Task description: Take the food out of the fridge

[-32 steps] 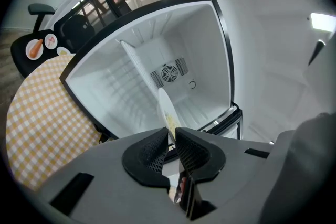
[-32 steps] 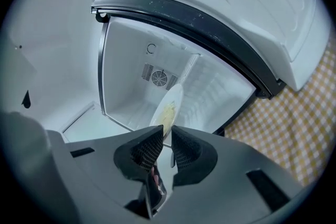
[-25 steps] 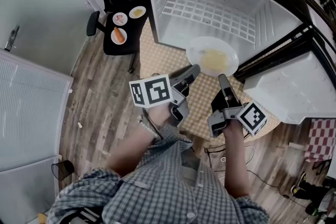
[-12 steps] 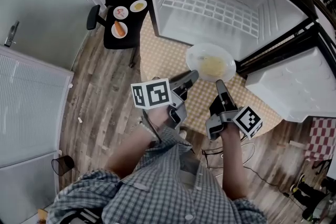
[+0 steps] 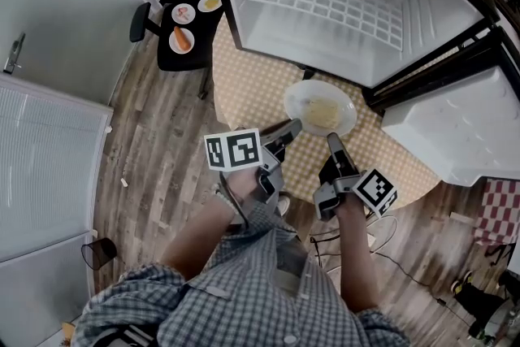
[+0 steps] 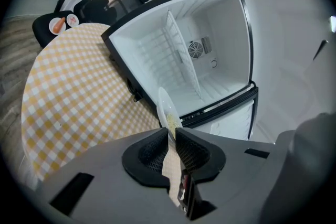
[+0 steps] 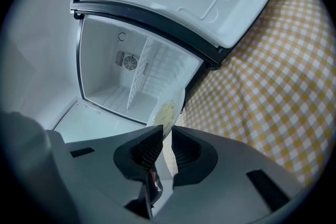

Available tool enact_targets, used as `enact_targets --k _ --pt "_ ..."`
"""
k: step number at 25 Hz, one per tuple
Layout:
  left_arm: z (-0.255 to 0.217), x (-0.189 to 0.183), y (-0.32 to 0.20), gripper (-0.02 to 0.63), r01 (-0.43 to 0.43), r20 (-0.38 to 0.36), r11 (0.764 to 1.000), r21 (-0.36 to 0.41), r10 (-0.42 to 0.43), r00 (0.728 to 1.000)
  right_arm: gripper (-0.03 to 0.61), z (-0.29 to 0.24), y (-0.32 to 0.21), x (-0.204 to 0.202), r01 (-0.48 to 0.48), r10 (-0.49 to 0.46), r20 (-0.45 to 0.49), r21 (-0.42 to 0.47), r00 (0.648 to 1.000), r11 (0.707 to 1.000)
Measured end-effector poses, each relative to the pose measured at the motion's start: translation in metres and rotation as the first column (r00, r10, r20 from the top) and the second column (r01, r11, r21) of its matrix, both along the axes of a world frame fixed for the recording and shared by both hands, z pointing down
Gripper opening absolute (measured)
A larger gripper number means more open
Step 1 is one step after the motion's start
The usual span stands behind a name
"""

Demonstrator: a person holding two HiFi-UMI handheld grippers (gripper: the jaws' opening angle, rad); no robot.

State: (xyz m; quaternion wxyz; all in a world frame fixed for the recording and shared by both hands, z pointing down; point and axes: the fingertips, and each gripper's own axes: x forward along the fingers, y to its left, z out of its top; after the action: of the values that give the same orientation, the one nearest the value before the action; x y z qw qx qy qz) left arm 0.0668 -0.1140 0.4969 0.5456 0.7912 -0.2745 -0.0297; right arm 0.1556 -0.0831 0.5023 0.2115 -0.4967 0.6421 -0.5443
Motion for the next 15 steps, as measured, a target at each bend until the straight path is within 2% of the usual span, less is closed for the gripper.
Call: enact_targets --k 7,15 --pt "0.033 -0.001 0.007 0.051 -0.019 0.05 0.999 -0.044 0.021 0.999 0.044 0.037 0.009 0.0 -0.008 0.007 -0.016 -0.084 1.0 0.996" --pt "0.068 -0.002 0.01 0.051 0.001 0.052 0.993 -0.122 0.005 0.999 0.044 0.069 0.014 0.0 -0.016 0.01 -0.036 -0.15 0.999 0.989"
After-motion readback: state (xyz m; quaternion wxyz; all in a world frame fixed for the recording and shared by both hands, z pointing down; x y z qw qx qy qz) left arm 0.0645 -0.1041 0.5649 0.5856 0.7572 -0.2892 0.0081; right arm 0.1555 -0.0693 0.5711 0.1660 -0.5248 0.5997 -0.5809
